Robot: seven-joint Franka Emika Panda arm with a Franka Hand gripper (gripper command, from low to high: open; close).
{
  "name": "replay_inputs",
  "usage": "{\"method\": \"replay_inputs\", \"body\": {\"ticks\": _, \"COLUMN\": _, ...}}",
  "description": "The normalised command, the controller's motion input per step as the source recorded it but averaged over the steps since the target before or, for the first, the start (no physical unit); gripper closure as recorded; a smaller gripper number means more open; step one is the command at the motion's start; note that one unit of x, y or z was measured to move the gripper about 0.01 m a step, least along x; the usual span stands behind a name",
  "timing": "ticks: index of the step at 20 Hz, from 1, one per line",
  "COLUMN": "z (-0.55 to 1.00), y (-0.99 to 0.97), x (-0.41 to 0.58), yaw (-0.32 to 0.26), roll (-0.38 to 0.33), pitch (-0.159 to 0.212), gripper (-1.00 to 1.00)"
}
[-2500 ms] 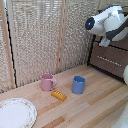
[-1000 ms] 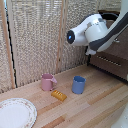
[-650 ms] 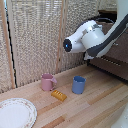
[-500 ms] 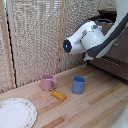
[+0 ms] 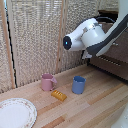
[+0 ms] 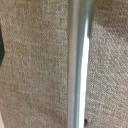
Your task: Kindly get your arm to the topmost drawer handle. Get a good grip on it, then softly pull to open it.
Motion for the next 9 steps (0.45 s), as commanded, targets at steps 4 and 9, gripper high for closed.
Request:
{"method": "replay_inputs", "body": {"ticks": 4, "z": 0.13, "y": 0.40, "x": 0.070, "yaw": -0.160, "roll": 0.237, "pitch": -0.184, "gripper": -1.00}}
{"method": "replay_inputs", "body": {"ticks": 9, "z": 0.10, "y": 0.55, "x": 0.006, "yaw": -0.091, "roll": 0.222, "pitch": -0.133, "gripper": -1.00}}
